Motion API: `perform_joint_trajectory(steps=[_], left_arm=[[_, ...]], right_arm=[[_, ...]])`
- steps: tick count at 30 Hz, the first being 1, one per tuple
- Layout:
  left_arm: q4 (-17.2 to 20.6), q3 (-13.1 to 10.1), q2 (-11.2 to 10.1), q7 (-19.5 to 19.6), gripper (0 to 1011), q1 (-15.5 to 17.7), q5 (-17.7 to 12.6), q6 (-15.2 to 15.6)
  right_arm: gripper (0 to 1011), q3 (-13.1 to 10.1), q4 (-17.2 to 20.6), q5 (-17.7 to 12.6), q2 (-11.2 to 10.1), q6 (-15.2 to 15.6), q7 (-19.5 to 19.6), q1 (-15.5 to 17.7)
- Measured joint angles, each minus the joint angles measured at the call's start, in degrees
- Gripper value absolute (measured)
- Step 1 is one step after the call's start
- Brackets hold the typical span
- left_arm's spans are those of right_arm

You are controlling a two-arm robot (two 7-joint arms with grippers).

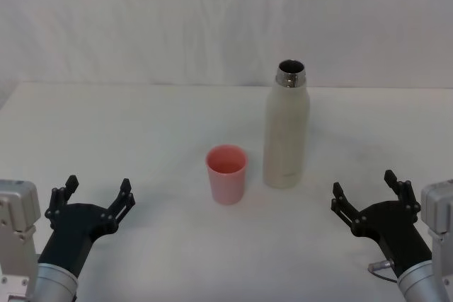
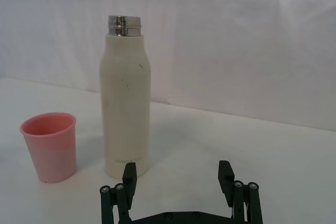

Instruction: Grasp the thermos with one hand and pour water into the cup lid.

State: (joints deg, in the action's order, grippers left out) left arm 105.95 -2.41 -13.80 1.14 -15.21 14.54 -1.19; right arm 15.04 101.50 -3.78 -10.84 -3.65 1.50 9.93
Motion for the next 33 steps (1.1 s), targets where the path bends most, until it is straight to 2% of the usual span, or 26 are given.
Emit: perform_joint_trajectory(steps=[33], left_arm=[[0.0,0.0,0.0,0.0,1001,0.0,0.0,0.0]], right_arm=[[1001,0.0,0.0,0.0,0.0,0.0,0.0,0.0]])
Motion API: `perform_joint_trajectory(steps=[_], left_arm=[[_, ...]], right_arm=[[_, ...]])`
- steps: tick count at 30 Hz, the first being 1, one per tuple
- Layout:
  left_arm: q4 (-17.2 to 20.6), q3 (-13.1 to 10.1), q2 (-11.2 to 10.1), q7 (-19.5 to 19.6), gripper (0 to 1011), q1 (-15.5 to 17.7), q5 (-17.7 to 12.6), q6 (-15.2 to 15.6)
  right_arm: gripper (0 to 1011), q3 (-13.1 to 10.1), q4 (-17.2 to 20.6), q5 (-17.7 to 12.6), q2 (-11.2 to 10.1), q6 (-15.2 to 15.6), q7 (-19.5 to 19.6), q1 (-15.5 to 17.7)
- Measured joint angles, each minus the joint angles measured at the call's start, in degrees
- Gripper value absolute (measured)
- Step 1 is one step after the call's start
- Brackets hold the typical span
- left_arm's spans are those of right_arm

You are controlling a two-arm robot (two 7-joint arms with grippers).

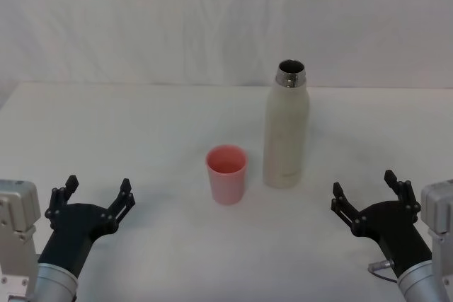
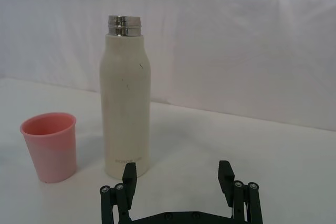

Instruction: Grasp the thermos with one hand and pour water into the cup lid.

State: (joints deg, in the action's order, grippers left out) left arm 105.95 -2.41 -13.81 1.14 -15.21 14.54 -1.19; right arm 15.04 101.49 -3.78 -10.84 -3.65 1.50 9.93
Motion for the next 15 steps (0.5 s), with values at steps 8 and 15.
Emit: perform_joint_trajectory(steps=[8,15], left_arm=[[0.0,0.0,0.0,0.0,1001,0.0,0.0,0.0],[0.0,0.0,0.0,0.0,1001,0.0,0.0,0.0]], right_arm=[[1001,0.0,0.0,0.0,0.0,0.0,0.0,0.0],[1001,-0.5,0.5,0.0,0.2,0.1,-0.7,0.2]])
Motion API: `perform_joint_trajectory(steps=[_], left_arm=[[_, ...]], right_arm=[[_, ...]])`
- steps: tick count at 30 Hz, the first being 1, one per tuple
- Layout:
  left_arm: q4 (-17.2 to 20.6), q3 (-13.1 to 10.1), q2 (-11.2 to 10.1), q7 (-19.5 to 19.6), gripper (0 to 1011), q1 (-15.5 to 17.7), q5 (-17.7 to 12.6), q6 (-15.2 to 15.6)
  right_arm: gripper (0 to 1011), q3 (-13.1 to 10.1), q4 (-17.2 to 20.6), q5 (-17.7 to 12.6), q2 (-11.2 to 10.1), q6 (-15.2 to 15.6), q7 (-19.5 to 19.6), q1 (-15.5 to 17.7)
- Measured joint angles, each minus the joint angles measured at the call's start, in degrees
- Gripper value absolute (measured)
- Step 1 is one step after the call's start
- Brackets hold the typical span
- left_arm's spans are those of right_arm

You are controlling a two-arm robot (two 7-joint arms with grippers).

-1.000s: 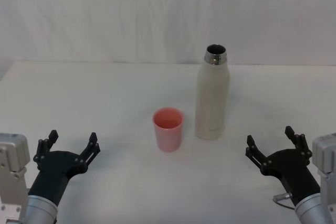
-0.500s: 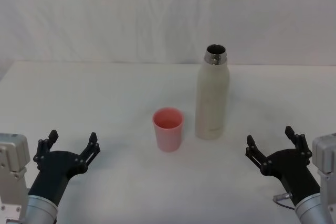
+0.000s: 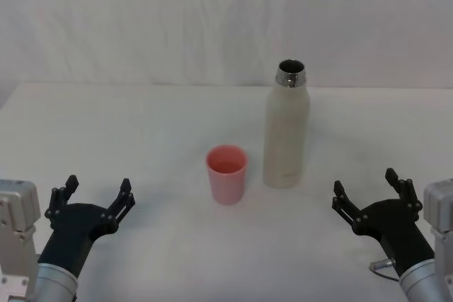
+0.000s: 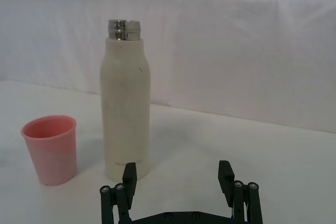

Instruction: Grasp the thermos with one hand and pour water into the cup lid.

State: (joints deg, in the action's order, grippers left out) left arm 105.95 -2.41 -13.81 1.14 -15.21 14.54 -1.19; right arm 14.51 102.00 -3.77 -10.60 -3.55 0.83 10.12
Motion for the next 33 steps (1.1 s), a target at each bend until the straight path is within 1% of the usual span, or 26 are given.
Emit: perform_joint_trajectory(steps=[6,10,17,21,22,25,27,28,31,33], left_arm=[[0.0,0.0,0.0,0.0,1001,0.0,0.0,0.0],[0.0,0.0,0.0,0.0,1001,0.0,0.0,0.0],[0.0,0.0,0.0,0.0,1001,0.0,0.0,0.0],[0.0,0.0,0.0,0.0,1001,0.0,0.0,0.0],[0.0,0.0,0.0,0.0,1001,0.0,0.0,0.0],[0.0,0.0,0.0,0.0,1001,0.0,0.0,0.0],[0.0,0.0,0.0,0.0,1001,0.0,0.0,0.0],[0.0,0.0,0.0,0.0,1001,0.0,0.0,0.0],[0.0,0.0,0.0,0.0,1001,0.0,0.0,0.0],[0.0,0.0,0.0,0.0,1001,0.0,0.0,0.0]], right_arm=[[1001,-1.0,1.1,-0.3,0.1,1.3,-2.2,0.1],[1001,-1.6,1.5,-1.1,0.0,2.5,-4.2,-0.2],[1001,-2.5,1.6,-2.9,-0.4,5.8,-8.7,-2.2],[1001,-2.2,0.8,-3.8,-1.1,8.1,-11.5,-4.4],[1001,-2.2,0.8,-3.8,-1.1,8.1,-11.5,-4.4],[1001,-1.6,-0.3,-4.3,-1.5,9.5,-13.0,-6.6],[1001,-1.3,-1.0,-4.6,-1.6,10.1,-13.7,-7.6],[1001,-1.3,-1.0,-4.6,-1.6,10.1,-13.7,-7.6],[1001,-0.6,-2.6,-5.1,-1.7,10.9,-14.5,-9.6],[1001,-0.3,-3.2,-5.2,-1.7,11.1,-14.8,-10.3]])
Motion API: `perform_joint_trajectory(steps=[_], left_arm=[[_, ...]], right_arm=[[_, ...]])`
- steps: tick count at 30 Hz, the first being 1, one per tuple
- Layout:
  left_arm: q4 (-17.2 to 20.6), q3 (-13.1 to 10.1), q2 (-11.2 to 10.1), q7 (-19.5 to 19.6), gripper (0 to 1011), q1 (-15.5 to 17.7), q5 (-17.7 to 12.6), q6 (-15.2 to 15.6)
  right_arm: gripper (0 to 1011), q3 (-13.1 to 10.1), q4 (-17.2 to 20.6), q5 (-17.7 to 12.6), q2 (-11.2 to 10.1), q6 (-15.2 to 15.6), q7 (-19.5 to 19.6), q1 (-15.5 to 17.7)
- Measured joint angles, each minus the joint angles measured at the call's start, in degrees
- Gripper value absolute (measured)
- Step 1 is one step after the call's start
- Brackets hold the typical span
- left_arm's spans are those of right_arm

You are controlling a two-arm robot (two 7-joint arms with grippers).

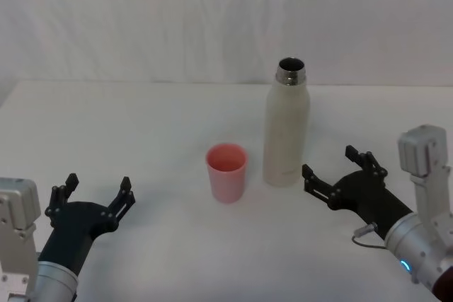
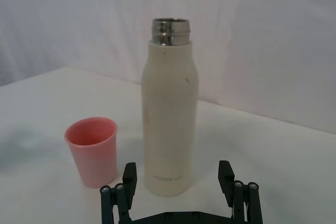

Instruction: Grasp the thermos with one hand and pour water into the cup lid.

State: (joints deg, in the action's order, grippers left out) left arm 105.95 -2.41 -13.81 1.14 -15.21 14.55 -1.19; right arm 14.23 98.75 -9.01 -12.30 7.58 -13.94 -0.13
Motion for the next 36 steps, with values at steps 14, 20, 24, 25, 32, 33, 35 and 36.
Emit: perform_joint_trajectory(steps=[14,20,24,25,32,33,35,36], left_arm=[[0.0,0.0,0.0,0.0,1001,0.0,0.0,0.0],[0.0,0.0,0.0,0.0,1001,0.0,0.0,0.0],[0.0,0.0,0.0,0.0,1001,0.0,0.0,0.0],[0.0,0.0,0.0,0.0,1001,0.0,0.0,0.0],[0.0,0.0,0.0,0.0,1001,0.0,0.0,0.0],[0.0,0.0,0.0,0.0,1001,0.0,0.0,0.0],[0.0,0.0,0.0,0.0,1001,0.0,0.0,0.0],[0.0,0.0,0.0,0.0,1001,0.0,0.0,0.0]], right_arm=[[1001,2.3,-5.4,-1.1,0.4,0.7,-1.2,-5.6],[1001,2.9,-7.1,-1.3,0.7,0.7,-1.1,-7.5],[1001,3.2,-8.1,-1.4,1.0,0.8,-1.1,-8.7],[1001,3.3,-8.3,-1.4,1.1,0.8,-1.0,-8.9],[1001,4.0,-10.9,-1.5,1.9,0.6,-0.8,-11.0],[1001,4.1,-11.2,-1.5,2.0,0.6,-0.8,-11.2],[1001,4.2,-11.7,-1.5,2.1,0.5,-0.7,-11.5],[1001,4.3,-12.1,-1.5,2.3,0.4,-0.7,-11.8]])
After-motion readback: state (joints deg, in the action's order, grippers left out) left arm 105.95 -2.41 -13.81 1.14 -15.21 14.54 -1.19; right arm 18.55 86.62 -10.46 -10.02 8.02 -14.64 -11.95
